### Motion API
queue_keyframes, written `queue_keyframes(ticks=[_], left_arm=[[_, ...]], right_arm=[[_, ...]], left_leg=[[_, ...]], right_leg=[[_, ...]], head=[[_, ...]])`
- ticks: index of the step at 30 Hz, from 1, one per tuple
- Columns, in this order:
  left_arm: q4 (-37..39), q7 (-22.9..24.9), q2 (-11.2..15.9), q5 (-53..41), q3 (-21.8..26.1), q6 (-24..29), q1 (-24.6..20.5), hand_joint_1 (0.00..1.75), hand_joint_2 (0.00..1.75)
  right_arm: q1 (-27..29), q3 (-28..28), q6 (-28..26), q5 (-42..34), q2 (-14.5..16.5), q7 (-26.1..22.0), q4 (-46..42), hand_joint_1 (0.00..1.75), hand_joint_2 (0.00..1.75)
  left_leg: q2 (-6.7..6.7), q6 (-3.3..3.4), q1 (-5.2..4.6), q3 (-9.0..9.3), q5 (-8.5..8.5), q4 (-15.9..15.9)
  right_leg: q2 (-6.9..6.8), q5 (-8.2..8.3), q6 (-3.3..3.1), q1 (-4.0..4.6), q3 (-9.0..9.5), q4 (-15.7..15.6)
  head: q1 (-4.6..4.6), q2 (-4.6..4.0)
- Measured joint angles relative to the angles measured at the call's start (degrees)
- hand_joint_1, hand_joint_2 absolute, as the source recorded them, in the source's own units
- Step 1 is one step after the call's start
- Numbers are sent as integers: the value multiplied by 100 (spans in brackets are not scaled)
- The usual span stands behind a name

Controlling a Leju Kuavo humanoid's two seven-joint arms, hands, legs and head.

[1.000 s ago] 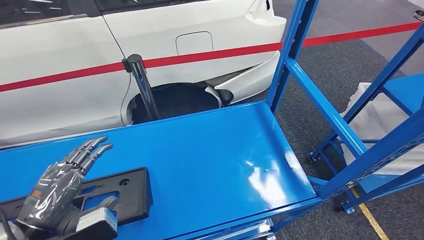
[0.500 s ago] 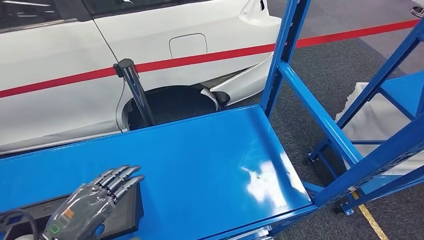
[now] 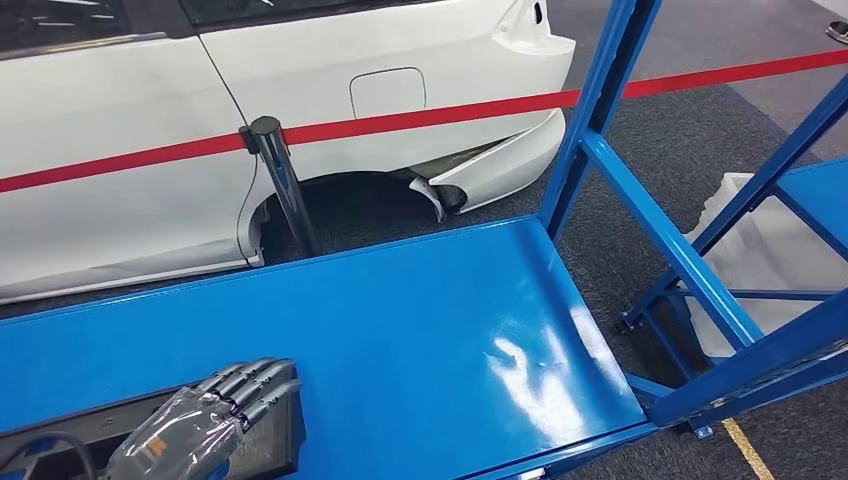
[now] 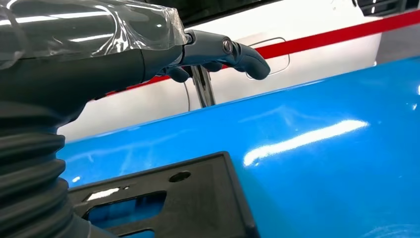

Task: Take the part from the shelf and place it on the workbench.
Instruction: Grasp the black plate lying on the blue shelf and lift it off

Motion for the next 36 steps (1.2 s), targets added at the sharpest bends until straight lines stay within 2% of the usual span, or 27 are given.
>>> queue_keyframes(ticks=[1, 3, 5, 6, 7, 9, 10, 11, 12, 14, 15, 16, 17, 20, 21, 22, 24, 25, 26, 27, 29, 31, 32, 34, 36], left_arm=[[-21, 0, -7, -69, 48, -114, 64, 0, 175], [-63, 0, -28, -263, 169, -382, 215, 0, 175], [-97, 0, -53, -434, 282, -597, 367, 0, 175], [-110, 0, -67, -481, 333, -659, 437, 0, 175], [-121, 1, -86, -517, 384, -697, 516, 0, 175], [-137, 4, -123, -569, 490, -754, 677, 0, 175], [-138, 5, -143, -586, 545, -777, 757, 0, 175], [-138, 7, -158, -594, 597, -796, 825, 0, 175], [-138, 7, -173, -598, 647, -810, 890, 0, 175], [-138, 7, -202, -604, 752, -835, 1018, 0, 175], [-138, 7, -216, -609, 806, -851, 1089, 0, 175], [-138, 7, -231, -613, 866, -870, 1169, 0, 175], [-138, 7, -250, -619, 932, -882, 1257, 0, 175], [-141, 7, -304, -657, 1097, -790, 1464, 0, 175], [-143, 7, -312, -686, 1124, -723, 1506, 0, 175], [-144, 7, -316, -717, 1144, -634, 1542, 0, 175], [-160, 7, -323, -757, 1174, -407, 1588, 0, 175], [-175, 7, -331, -755, 1187, -298, 1595, 0, 175], [-190, 7, -340, -742, 1198, -224, 1598, 0, 175], [-202, 7, -348, -729, 1207, -193, 1605, 0, 175], [-220, 7, -354, -709, 1229, -198, 1622, 0, 175], [-242, 7, -357, -708, 1250, -211, 1633, 0, 175], [-248, 7, -358, -710, 1258, -215, 1640, 0, 175], [-256, 7, -361, -720, 1275, -222, 1658, 0, 175], [-275, 7, -365, -757, 1309, -230, 1696, 0, 175]], right_arm=[[3, -6, 0, -14, 1, 0, 0, 0, 0], [8, -17, -1, -36, 6, 0, 0, 0, 0], [14, -26, -4, -52, 11, 3, 0, 0, 0], [17, -36, -5, -55, 14, 5, 0, 0, 0], [21, -50, -9, -57, 16, 8, 0, 0, 0], [29, -74, -15, -61, 24, 11, 0, 0, 0], [33, -79, -17, -62, 31, 11, 0, 0, 0], [36, -80, -17, -63, 36, 11, 0, 0, 0], [38, -83, -17, -64, 41, 11, 0, 0, 0], [39, -90, -17, -66, 50, 11, 0, 0, 0], [37, -98, -17, -67, 51, 11, 0, 0, 0], [35, -105, -17, -69, 52, 11, 0, 0, 0], [34, -113, -17, -72, 51, 11, 0, 0, 0], [39, -123, -19, -89, 46, 11, 0, 0, 0], [41, -125, -20, -98, 45, 11, 0, 0, 0], [43, -126, -20, -111, 44, 11, 0, 0, 0], [45, -132, -20, -130, 45, 7, 0, 0, 0], [45, -138, -20, -140, 46, -1, 0, 0, 0], [44, -145, -20, -150, 46, -8, 0, 0, 0], [43, -152, -21, -157, 46, -15, 0, 0, 0], [43, -159, -23, -167, 46, -15, 1, 0, 0], [42, -160, -31, -168, 43, -9, 2, 0, 0], [41, -161, -34, -170, 41, -6, 2, 0, 0], [38, -162, -37, -174, 42, -7, 2, 0, 0], [40, -163, -37, -184, 44, -4, 2, 0, 0]], left_leg=[[0, -27, -4, 3, -11, 0], [1, -88, -3, 8, -16, -20], [9, -154, 10, -6, -88, 52], [14, -186, 16, -74, -196, 219], [19, -215, 25, -211, -359, 522], [22, -258, 35, -594, -688, 1302], [23, -267, 37, -736, -745, 1564], [24, -266, 37, -772, -687, 1603], [24, -255, 35, -694, -527, 1403], [22, -223, 29, -337, -132, 610], [19, -198, 20, -192, -8, 280], [17, -172, 10, -106, 48, 78], [14, -139, -4, -84, 41, 13], [17, -30, -11, -73, 61, -14], [21, 4, -4, -65, 71, -24], [26, 31, -1, -59, 75, -30], [34, 59, -14, -60, 71, -29], [34, 64, -22, -58, 68, -28], [32, 67, -29, -51, 65, -28], [28, 70, -34, -40, 62, -27], [19, 68, -39, -13, 50, -27], [13, 36, -54, -8, 34, -23], [13, 11, -54, -10, 28, -24], [14, -49, -48, -10, 24, -32], [20, -116, -39, -64, -97, 125]], right_leg=[[2, 33, -20, 15, 71, -165], [10, 27, -54, 33, 82, -213], [5, 46, -103, 11, 105, -255], [-1, 55, -127, -6, 117, -275], [-10, 56, -141, -9, 125, -281], [-22, 45, -163, 4, 130, -280], [-26, 39, -166, 14, 137, -280], [-27, 32, -166, 19, 148, -280], [-26, 23, -160, 22, 165, -279], [-21, -3, -131, 29, 205, -277], [-16, -18, -112, 39, 214, -271], [-11, -30, -94, 50, 219, -269], [-6, -37, -79, 59, 218, -268], [-6, -112, -13, 42, 204, -197], [-9, -224, 17, 36, 137, -30], [-12, -394, 44, 29, 6, 267], [-14, -759, 71, 23, -376, 1073], [-14, -847, 72, 22, -528, 1379], [-14, -820, 61, 21, -580, 1473], [-14, -689, 42, 22, -520, 1331], [-15, -288, -14, 25, -147, 530], [-20, -65, -58, 50, 144, -109], [-20, -47, -74, 65, 193, -229], [-18, -27, -109, 66, 196, -261], [-24, 5, -160, 34, 211, -304]], head=[[-1, 0], [-1, 0], [-2, -1], [-4, -1], [-6, -1], [-9, -1], [-10, -1], [-11, -1], [-11, -1], [-11, -1], [-10, -1], [-10, -1], [-9, -1], [-7, -1], [-4, -1], [-1, -1], [4, -1], [5, -1], [5, -1], [5, -1], [5, -1], [3, -1], [3, -1], [2, -1], [-3, -1]])
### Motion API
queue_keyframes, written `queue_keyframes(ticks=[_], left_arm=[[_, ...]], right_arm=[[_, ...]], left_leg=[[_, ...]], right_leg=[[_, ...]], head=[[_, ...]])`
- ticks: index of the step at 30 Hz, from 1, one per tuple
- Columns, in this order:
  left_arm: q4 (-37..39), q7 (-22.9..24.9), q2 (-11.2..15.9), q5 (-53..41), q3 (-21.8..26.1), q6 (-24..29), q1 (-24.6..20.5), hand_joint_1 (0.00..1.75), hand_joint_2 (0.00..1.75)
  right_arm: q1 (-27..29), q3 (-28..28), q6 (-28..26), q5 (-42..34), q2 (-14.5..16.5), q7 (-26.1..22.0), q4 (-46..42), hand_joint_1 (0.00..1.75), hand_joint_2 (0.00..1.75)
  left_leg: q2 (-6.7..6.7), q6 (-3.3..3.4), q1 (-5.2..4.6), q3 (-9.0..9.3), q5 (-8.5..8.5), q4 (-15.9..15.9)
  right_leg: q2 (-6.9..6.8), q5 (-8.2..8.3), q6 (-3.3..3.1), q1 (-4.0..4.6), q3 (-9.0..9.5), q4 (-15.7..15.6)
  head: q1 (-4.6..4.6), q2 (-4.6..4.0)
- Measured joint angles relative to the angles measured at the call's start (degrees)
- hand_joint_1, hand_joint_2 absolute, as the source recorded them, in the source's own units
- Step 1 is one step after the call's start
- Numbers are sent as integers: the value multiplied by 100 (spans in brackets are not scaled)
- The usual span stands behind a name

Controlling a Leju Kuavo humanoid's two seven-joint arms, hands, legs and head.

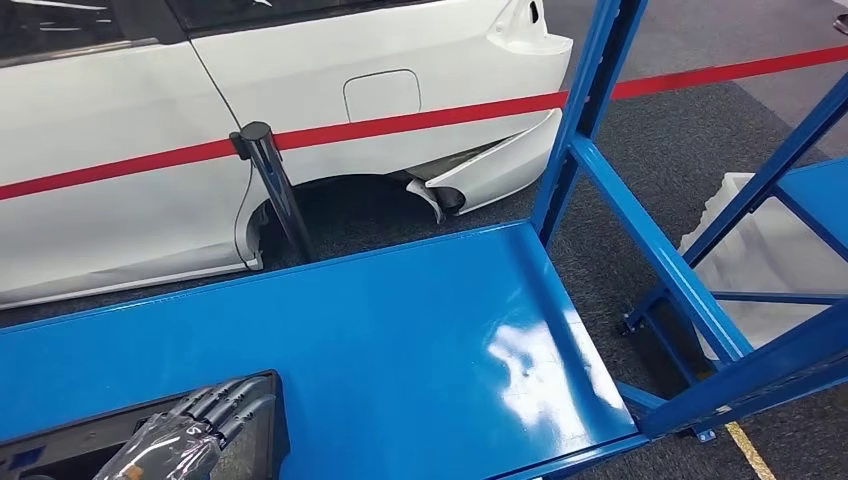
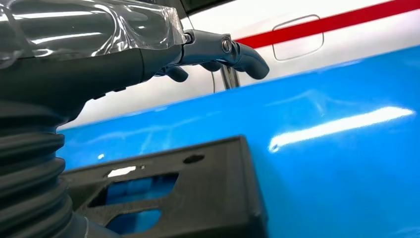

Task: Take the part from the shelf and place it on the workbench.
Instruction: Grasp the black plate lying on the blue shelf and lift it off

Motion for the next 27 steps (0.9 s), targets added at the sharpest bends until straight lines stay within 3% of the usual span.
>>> queue_keyframes(ticks=[3, 5, 6, 7, 9, 11, 14, 15, 16, 19, 20, 21, 22, 24, 26, 27], left_arm=[[-14, 0, -12, -180, 61, -28, 114, 0, 175], [-14, 2, -26, -373, 103, -56, 226, 0, 175], [-14, 2, -33, -464, 138, -63, 288, 0, 175], [-14, 3, -39, -544, 185, -67, 351, 0, 175], [-14, 3, -49, -626, 280, -62, 457, 0, 175], [-13, 3, -57, -667, 363, -68, 551, 0, 175], [-7, 3, -85, -792, 521, -132, 740, 0, 175], [-3, 3, -97, -846, 588, -146, 807, 0, 175], [5, 3, -110, -901, 660, -155, 872, 0, 175], [55, 3, -144, -983, 843, -130, 1045, 0, 175], [78, 3, -152, -990, 894, -100, 1100, 0, 175], [104, 3, -164, -997, 944, -68, 1156, 0, 175], [131, 3, -178, -1005, 999, -36, 1207, 0, 175], [186, 3, -207, -1015, 1112, 34, 1296, 0, 175], [242, 4, -225, -1002, 1209, 149, 1363, 0, 175], [276, 4, -231, -994, 1251, 232, 1393, 0, 175]], right_arm=[[5, -2, -1, -27, 2, 5, 0, 0, 0], [8, -3, -1, -45, 5, 5, 0, 0, 0], [9, -3, 0, -50, 7, 5, 0, 0, 0], [9, -3, 0, -50, 10, 5, 0, 0, 0], [9, -3, 0, -50, 15, 5, 0, 0, 0], [7, -3, 0, -49, 16, 5, 0, 0, 0], [6, -3, 0, -31, 14, 6, 0, 0, 0], [6, -3, 0, -21, 12, 6, 0, 0, 0], [8, -3, 0, -14, 11, 7, 0, 0, 0], [17, -3, 0, -8, 9, -6, 0, 0, 0], [18, -3, 0, -5, 9, -20, 0, 0, 0], [17, -3, 0, -2, 9, -34, 0, 0, 0], [16, -3, 0, 2, 8, -47, 0, 0, 0], [17, -3, 0, 5, 7, -44, 0, 0, 0], [17, -3, 0, 10, 5, -34, 0, 0, 0], [16, -3, 0, 12, 4, -31, 0, 0, 0]], left_leg=[[7, -93, 36, -447, -541, 1021], [8, -133, 59, -668, -679, 1509], [8, -144, 66, -624, -588, 1433], [9, -149, 71, -468, -408, 1127], [10, -137, 70, -58, -42, 269], [4, -89, 56, 135, 91, -192], [4, 13, 52, 147, 105, -245], [8, 51, 59, 156, 117, -258], [15, 86, 71, 166, 127, -272], [25, 129, 78, 170, 127, -275], [24, 129, 79, 172, 125, -275], [22, 129, 81, 180, 121, -275], [18, 125, 86, 192, 114, -274], [4, 95, 84, 219, 90, -270], [-6, 36, 68, 225, 72, -265], [-7, 1, 65, 222, 75, -273]], right_leg=[[-5, 12, -38, -29, 7, -20], [-2, 9, -39, -32, 7, -18], [2, 7, -36, -34, 11, -17], [6, 2, -28, -38, 21, -16], [11, -17, 4, -27, 39, -8], [13, -30, 46, 0, 39, -4], [14, -47, 110, 2, 41, 1], [14, -119, 138, -4, 7, 96], [13, -255, 165, -11, -84, 313], [11, -781, 221, -29, -633, 1482], [10, -825, 230, -36, -754, 1718], [9, -756, 234, -44, -766, 1726], [8, -591, 233, -52, -664, 1497], [4, -196, 222, -67, -259, 643], [7, -25, 190, -61, -9, 86], [11, -33, 161, -44, 7, 27]], head=[[-12, 0], [-14, 0], [-14, 0], [-14, 0], [-15, 0], [-12, 0], [-8, 0], [-4, 0], [0, 0], [11, 0], [12, 0], [12, 0], [12, 0], [12, 0], [11, 0], [9, 0]])
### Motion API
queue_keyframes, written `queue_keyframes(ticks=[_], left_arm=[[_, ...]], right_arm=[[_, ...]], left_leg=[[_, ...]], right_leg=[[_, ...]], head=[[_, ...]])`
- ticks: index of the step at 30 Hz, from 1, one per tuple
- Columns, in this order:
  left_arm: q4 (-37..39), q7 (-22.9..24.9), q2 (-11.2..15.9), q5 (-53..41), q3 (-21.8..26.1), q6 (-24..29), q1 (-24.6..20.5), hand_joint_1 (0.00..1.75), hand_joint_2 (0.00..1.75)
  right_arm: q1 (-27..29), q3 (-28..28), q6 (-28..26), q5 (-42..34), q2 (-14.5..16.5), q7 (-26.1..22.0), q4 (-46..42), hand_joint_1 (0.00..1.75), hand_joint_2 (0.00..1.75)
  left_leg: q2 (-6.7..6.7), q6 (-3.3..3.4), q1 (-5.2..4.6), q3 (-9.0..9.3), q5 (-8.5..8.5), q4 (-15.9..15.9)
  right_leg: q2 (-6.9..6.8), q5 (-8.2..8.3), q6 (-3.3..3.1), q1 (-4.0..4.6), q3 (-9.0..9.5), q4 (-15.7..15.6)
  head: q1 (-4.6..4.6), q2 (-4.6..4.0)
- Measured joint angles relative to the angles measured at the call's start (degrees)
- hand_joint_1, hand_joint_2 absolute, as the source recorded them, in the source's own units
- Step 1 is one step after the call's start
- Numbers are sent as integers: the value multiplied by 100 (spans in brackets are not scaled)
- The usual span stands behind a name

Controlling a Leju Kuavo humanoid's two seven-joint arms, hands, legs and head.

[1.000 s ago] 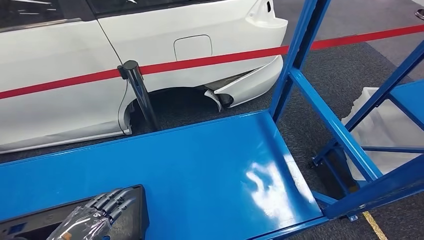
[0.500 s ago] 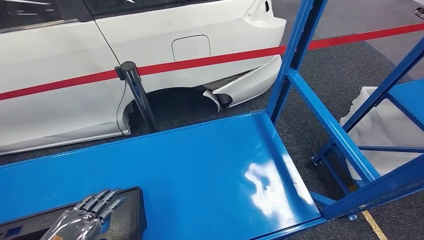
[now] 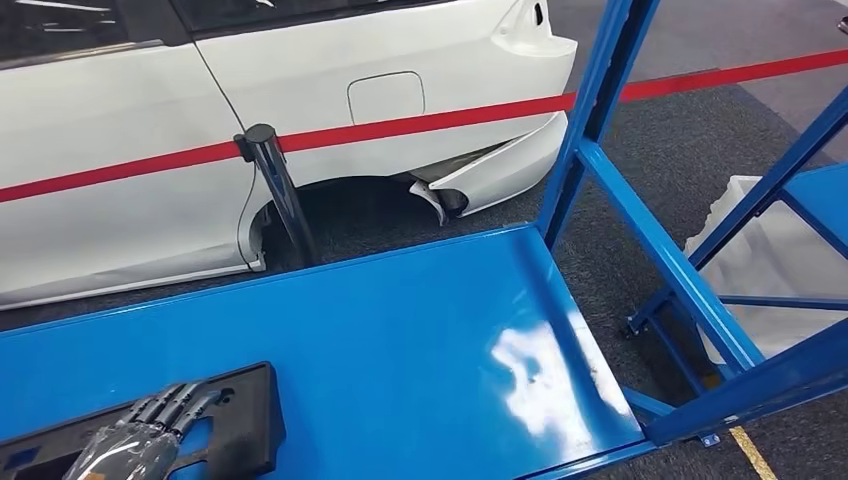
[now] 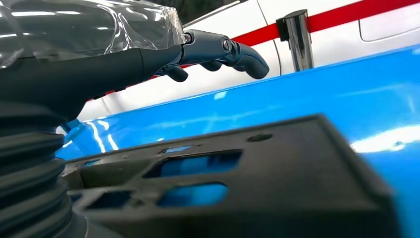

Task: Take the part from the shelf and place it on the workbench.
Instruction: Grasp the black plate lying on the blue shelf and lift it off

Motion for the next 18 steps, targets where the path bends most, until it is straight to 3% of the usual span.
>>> queue_keyframes(ticks=[2, 4, 7, 8, 9, 10, 12, 14, 18], left_arm=[[68, 0, -7, 9, 71, 158, 50, 0, 175], [143, 0, -11, 1, 126, 315, 85, 0, 175], [316, 0, -25, -72, 180, 517, 150, 0, 175], [387, 0, -33, -108, 200, 546, 181, 0, 175], [455, 1, -40, -141, 219, 567, 209, 0, 175], [519, 1, -46, -157, 234, 595, 231, 0, 175], [622, 2, -52, -136, 252, 698, 259, 0, 175], [691, 1, -52, -83, 259, 794, 270, 0, 175], [801, 0, -59, -56, 268, 797, 279, 0, 175]], right_arm=[[-2, 0, 0, 4, 0, 0, 0, 0, 0], [-3, 0, 0, 10, -2, 1, 0, 0, 0], [-1, 0, 2, 26, -3, 2, 0, 0, 0], [-1, 0, 4, 28, -2, 1, 0, 0, 0], [0, 0, 5, 28, -2, 1, 0, 0, 0], [1, 0, 8, 28, -2, 1, 0, 0, 0], [0, 0, 10, 27, -1, 2, 0, 0, 0], [-4, 0, 13, 25, -1, 2, 0, 0, 0], [-7, 0, 17, 10, -5, 1, 0, 0, 0]], left_leg=[[0, -66, 20, -2, 0, -11], [9, -123, 38, -103, -165, 230], [18, -181, 42, -633, -695, 1364], [18, -188, 40, -774, -772, 1648], [18, -181, 37, -817, -741, 1720], [18, -159, 29, -745, -605, 1550], [19, -68, -7, -372, -218, 732], [31, 0, -55, -109, -1, 127], [45, 80, -62, -69, 59, -7]], right_leg=[[3, 27, -71, 10, -14, -21], [-3, 49, -134, -5, -14, -43], [-12, 50, -185, 9, -17, -47], [-14, 47, -190, 25, -15, -46], [-14, 44, -194, 41, -9, -46], [-13, 42, -195, 55, -1, -46], [-11, 38, -191, 78, 19, -45], [-11, 27, -171, 101, 21, -39], [-14, -26, -87, 98, 5, 5]], head=[[-1, 0], [-4, 0], [-13, 0], [-15, 0], [-16, 0], [-19, 0], [-20, 0], [-18, 0], [-11, 0]])
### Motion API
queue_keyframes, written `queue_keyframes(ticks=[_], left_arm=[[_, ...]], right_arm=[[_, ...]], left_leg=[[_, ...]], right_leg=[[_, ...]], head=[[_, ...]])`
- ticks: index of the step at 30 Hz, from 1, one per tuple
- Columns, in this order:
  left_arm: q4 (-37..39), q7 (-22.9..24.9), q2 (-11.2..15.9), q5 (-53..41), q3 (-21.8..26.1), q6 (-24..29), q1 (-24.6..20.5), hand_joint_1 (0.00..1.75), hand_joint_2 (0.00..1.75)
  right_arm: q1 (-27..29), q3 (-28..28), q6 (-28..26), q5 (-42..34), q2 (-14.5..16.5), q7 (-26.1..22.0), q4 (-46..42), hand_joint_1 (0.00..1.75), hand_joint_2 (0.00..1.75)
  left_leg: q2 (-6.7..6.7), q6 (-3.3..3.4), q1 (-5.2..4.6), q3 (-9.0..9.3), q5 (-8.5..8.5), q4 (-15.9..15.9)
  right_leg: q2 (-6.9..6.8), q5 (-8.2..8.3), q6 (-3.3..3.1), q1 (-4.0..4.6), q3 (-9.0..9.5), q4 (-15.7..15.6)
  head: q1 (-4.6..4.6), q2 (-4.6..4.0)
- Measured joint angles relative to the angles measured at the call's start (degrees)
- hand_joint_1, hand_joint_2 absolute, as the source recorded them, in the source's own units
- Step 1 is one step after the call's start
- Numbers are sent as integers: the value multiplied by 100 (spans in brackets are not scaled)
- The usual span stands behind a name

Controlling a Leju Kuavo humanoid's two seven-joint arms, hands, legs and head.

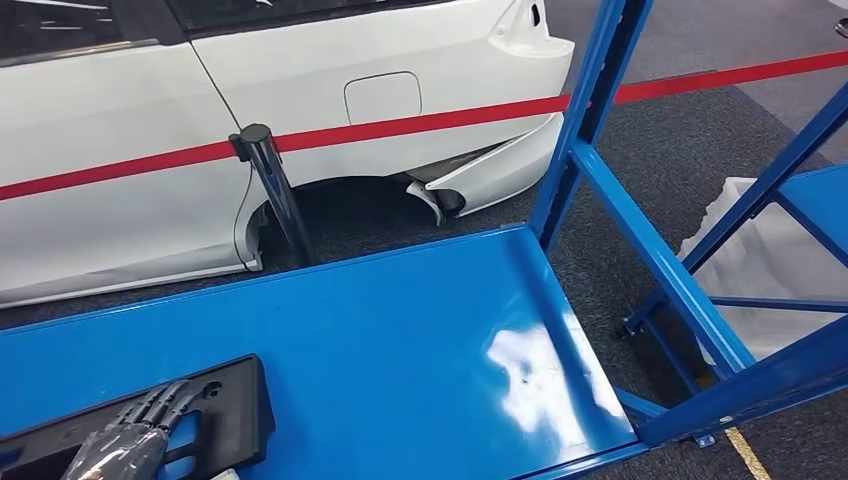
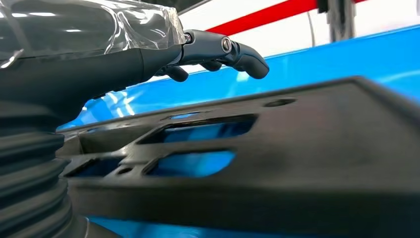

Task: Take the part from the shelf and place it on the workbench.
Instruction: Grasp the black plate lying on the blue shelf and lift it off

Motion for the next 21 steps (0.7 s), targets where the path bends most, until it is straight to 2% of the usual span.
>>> queue_keyframes(ticks=[2, 4, 5, 6, 7, 8, 9, 10, 11, 12, 13, 15, 16, 17, 19, 20, 21], left_arm=[[35, 1, -9, 4, 2, -27, 1, 0, 175], [80, 1, -27, 11, 2, -57, 11, 0, 175], [106, 1, -39, 25, 2, -60, 19, 0, 175], [133, 1, -51, 40, 1, -47, 24, 0, 175], [157, 0, -64, 55, -1, -19, 29, 0, 175], [179, 0, -75, 67, -3, 18, 31, 0, 175], [198, 0, -85, 68, -5, 53, 33, 0, 175], [218, 0, -91, 65, -6, 81, 38, 44, 175], [238, 0, -96, 59, -6, 102, 44, 87, 175], [258, 0, -99, 46, -5, 118, 52, 131, 175], [279, 0, -104, 22, -3, 139, 60, 175, 175], [317, 0, -115, -29, 17, 205, 78, 175, 175], [332, 0, -120, -43, 34, 241, 85, 175, 175], [345, 0, -123, -43, 52, 270, 89, 175, 175], [372, 1, -128, -35, 85, 302, 90, 175, 175], [385, 1, -133, -34, 98, 316, 88, 175, 175], [395, 1, -137, -34, 111, 331, 84, 175, 175]], right_arm=[[3, 0, -1, -2, 0, 1, 0, 0, 0], [11, 1, -2, -2, 1, -5, 0, 0, 0], [14, 1, -2, -2, 1, -19, 0, 0, 0], [13, 1, -2, -2, 0, -34, 0, 0, 0], [12, 1, -2, -2, -1, -48, 0, 0, 0], [11, 1, -2, -2, -2, -57, 0, 0, 0], [11, 0, -2, -2, -2, -57, 0, 0, 0], [11, 1, -2, -2, -2, -56, 0, 0, 0], [10, 1, -2, 1, -3, -55, 0, 0, 0], [10, 1, -2, 5, -3, -55, 0, 0, 0], [9, 1, -2, 10, -3, -55, 0, 0, 0], [8, 0, -3, 8, -1, -55, 0, 0, 0], [8, 0, -6, 4, -2, -55, 0, 0, 0], [7, 0, -10, -1, -2, -55, 0, 0, 0], [7, 1, -16, -1, -5, -55, 0, 0, 0], [9, 1, -17, -1, -5, -55, 0, 0, 0], [10, 1, -17, -1, -5, -55, 0, 0, 0]], left_leg=[[8, 63, 27, 15, 30, -31], [11, 89, 26, 11, 32, -30], [10, 89, 26, 11, 31, -29], [8, 87, 28, 13, 29, -28], [4, 83, 32, 22, 26, -27], [-2, 75, 38, 35, 19, -27], [-9, 61, 42, 49, 10, -26], [-15, 39, 35, 56, -3, -20], [-19, 13, 28, 55, -12, -14], [-21, -18, 20, 51, -16, -14], [-21, -52, 17, 48, -13, -18], [-20, -118, 38, 46, -38, 2], [-19, -151, 49, 4, -119, 112], [-18, -183, 57, -97, -267, 354], [-15, -236, 69, -462, -661, 1158], [-15, -251, 71, -640, -799, 1539], [-15, -255, 72, -740, -837, 1746]], right_leg=[[3, -252, 64, -11, -157, 385], [5, -629, 112, -38, -511, 1168], [4, -736, 129, -50, -668, 1498], [3, -747, 140, -63, -749, 1660], [3, -639, 146, -75, -707, 1571], [2, -449, 146, -85, -554, 1254], [-2, -244, 141, -95, -339, 806], [-5, -96, 130, -96, -145, 402], [-6, -8, 109, -93, -20, 124], [-5, 19, 81, -83, 39, -22], [0, 16, 49, -65, 39, -42], [2, 42, -22, -64, 36, -65], [0, 55, -56, -72, 39, -77], [-4, 65, -84, -85, 40, -88], [-12, 64, -115, -79, 37, -87], [-15, 62, -121, -70, 39, -86], [-18, 60, -123, -61, 44, -86]], head=[[10, 0], [19, 0], [20, 0], [20, 0], [20, 0], [20, 0], [21, 0], [21, 0], [20, 0], [19, 0], [17, 0], [16, 0], [13, 0], [9, 0], [-1, 0], [-2, 0], [-4, 0]])
